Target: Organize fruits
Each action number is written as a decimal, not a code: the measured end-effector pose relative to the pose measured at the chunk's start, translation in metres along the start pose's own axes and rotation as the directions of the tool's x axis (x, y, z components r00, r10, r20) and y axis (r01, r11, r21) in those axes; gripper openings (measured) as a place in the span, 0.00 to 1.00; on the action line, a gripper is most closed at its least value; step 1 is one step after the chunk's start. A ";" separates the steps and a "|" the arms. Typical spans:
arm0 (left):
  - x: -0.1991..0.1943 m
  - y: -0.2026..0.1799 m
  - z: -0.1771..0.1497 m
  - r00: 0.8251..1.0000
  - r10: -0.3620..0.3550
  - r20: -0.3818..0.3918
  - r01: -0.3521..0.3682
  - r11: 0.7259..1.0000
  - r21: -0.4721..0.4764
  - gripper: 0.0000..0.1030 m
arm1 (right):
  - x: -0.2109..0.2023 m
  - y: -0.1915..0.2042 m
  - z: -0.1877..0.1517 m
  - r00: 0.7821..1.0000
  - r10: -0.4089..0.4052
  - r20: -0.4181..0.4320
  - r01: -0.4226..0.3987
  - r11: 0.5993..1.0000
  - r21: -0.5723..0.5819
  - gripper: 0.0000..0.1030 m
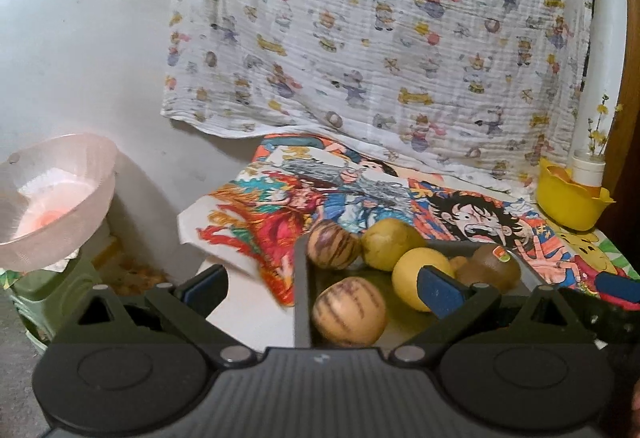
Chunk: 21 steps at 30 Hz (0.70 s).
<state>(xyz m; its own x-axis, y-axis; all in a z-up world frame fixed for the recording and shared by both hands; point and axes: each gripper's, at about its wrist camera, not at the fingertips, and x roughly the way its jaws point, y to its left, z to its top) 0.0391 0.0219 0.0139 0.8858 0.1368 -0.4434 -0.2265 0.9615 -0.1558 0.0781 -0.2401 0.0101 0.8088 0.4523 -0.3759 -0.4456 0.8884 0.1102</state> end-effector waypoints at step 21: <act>-0.024 0.017 -0.044 0.996 0.036 0.076 -0.034 0.999 -0.022 1.00 | -0.031 0.023 -0.039 0.988 -0.073 0.133 0.073 0.997 0.004 0.99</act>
<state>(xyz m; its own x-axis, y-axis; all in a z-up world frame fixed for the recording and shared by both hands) -0.0037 0.0241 -0.0167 0.9055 0.1888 -0.3801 -0.2654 0.9508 -0.1600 0.0276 -0.2369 -0.0116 0.8831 0.3924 -0.2572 -0.3835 0.9195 0.0861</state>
